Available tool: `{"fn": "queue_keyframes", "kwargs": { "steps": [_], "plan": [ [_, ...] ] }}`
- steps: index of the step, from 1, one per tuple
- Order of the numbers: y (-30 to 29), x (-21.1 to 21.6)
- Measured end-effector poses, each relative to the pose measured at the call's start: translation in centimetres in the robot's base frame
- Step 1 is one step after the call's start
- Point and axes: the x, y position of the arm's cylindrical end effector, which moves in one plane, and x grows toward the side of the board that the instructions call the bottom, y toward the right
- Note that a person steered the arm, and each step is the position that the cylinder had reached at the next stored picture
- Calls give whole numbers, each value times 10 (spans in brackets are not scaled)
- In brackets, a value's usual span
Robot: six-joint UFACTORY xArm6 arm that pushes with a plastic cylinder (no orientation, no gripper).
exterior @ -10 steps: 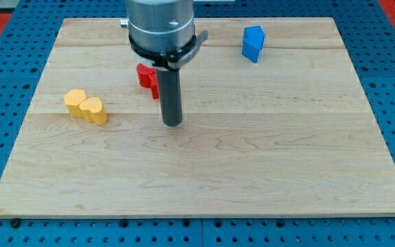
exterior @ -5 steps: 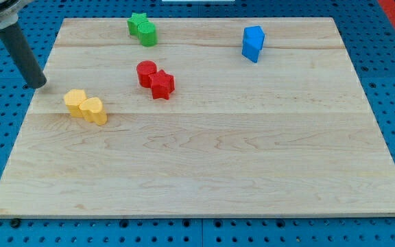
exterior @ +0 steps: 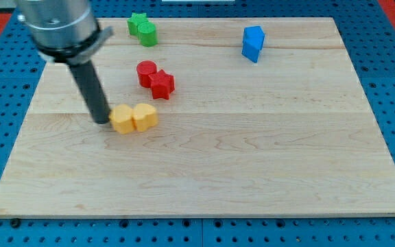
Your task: Slide the yellow blocks near to the bottom right corner
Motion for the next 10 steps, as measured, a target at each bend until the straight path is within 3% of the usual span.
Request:
{"fn": "queue_keyframes", "kwargs": {
  "steps": [5,7,10],
  "plan": [
    [275,1],
    [290,-6],
    [322,33]
  ]
}}
